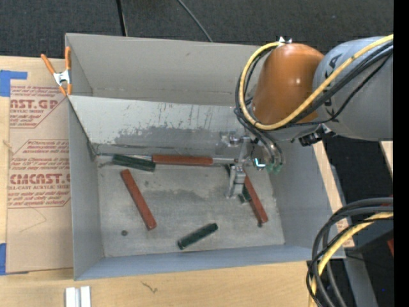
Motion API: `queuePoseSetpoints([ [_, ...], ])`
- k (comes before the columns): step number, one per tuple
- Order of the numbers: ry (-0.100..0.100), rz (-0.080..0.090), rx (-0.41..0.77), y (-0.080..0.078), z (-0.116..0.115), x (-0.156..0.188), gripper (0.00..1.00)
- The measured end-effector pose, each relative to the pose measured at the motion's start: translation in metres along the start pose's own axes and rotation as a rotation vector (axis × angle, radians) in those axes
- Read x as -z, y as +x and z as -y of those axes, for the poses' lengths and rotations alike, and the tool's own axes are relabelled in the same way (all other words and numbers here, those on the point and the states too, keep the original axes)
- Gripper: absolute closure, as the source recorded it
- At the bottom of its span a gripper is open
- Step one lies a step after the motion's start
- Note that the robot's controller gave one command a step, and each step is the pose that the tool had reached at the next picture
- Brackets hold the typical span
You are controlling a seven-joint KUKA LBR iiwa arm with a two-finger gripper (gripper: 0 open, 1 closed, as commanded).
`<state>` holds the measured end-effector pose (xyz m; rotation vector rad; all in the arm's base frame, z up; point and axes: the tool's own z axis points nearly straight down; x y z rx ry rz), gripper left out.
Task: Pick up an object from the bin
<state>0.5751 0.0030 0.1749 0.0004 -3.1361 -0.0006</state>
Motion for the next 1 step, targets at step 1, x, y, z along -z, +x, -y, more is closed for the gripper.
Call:
queuePoseSetpoints([
  [1, 0.0, 0.008, 0.0, -0.0018, 0.0, 0.0041, 0.0],
])
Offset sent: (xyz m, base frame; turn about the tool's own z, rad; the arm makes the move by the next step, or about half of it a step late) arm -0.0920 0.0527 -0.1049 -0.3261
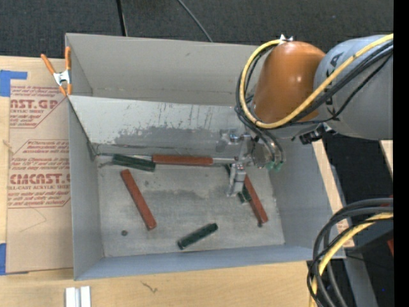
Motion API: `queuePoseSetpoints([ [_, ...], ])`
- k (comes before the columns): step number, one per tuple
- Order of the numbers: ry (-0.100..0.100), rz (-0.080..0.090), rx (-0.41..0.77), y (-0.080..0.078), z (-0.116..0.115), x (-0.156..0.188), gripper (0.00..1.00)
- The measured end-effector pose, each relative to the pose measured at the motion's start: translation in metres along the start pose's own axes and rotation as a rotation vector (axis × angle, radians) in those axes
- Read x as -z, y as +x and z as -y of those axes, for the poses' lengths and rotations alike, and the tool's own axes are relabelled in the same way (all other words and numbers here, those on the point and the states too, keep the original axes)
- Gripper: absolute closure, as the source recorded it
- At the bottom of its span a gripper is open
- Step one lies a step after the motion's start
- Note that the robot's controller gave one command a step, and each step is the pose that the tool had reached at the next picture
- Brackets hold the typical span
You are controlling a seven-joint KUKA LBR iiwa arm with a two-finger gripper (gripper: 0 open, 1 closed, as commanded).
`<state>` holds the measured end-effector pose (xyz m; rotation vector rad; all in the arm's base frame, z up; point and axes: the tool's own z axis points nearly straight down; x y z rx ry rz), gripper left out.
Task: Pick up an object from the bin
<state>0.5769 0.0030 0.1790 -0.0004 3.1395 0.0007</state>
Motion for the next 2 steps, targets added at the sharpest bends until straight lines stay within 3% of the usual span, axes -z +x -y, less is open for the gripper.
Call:
queuePoseSetpoints([
  [1, 0.0, 0.002, 0.133, 0.038, -0.021, -0.044, 0.0],
  [2, -0.001, -0.005, 0.297, 0.055, -0.038, -0.049, 0.0],
])
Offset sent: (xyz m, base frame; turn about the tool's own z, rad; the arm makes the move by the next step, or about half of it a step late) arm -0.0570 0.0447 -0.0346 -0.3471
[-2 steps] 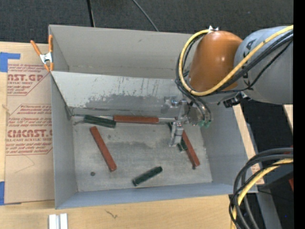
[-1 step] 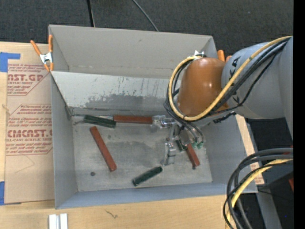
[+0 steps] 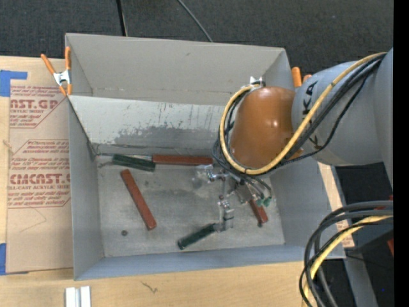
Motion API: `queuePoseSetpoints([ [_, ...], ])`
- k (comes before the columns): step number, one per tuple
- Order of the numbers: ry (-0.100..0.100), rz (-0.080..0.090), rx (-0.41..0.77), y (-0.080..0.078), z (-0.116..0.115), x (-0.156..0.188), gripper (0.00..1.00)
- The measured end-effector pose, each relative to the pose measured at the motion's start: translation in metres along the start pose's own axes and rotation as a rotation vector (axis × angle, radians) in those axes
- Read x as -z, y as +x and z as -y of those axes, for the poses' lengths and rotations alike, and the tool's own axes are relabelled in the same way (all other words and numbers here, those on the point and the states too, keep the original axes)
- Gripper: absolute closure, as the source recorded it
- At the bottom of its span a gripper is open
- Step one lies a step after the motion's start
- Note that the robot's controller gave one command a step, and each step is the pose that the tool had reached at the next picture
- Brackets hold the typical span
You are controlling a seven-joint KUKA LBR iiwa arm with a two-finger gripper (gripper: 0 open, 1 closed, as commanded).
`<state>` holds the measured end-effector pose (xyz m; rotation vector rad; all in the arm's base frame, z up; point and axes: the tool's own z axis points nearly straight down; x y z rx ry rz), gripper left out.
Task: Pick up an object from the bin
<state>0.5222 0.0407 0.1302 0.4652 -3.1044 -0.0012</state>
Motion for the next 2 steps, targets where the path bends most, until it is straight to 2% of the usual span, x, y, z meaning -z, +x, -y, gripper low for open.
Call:
queuePoseSetpoints([
  [1, 0.001, 0.003, 0.197, 0.022, -0.031, -0.017, 0.0],
  [2, 0.004, 0.015, 0.293, 0.027, -0.04, -0.061, 0.0],
])
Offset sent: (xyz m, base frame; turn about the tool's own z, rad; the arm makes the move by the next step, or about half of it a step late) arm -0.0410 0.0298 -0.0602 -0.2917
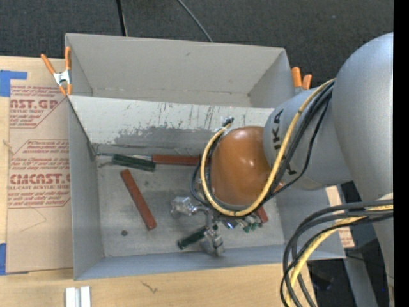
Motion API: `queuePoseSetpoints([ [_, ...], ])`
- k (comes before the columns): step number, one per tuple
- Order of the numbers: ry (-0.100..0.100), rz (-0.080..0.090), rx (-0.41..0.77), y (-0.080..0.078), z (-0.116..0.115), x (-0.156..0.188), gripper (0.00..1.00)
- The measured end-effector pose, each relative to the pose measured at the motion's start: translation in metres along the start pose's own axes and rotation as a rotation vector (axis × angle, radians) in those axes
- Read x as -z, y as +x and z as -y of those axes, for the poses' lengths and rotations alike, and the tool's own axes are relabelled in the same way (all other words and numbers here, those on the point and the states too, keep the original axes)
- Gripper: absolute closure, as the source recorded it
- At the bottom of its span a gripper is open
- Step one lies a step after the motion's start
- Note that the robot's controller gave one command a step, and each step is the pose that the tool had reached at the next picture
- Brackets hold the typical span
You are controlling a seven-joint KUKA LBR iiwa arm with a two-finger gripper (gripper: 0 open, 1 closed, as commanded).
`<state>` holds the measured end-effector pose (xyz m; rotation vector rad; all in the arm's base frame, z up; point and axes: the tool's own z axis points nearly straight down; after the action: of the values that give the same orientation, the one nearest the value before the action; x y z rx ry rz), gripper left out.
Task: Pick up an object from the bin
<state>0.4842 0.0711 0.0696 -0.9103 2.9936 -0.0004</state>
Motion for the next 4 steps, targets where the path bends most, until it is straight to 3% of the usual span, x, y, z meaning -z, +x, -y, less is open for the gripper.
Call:
queuePoseSetpoints([
  [1, -0.004, -0.011, -0.057, 0.017, 0.024, 0.0, 1.0],
  [4, -0.005, -0.013, -0.056, 0.018, 0.023, 0.012, 1.0],
])
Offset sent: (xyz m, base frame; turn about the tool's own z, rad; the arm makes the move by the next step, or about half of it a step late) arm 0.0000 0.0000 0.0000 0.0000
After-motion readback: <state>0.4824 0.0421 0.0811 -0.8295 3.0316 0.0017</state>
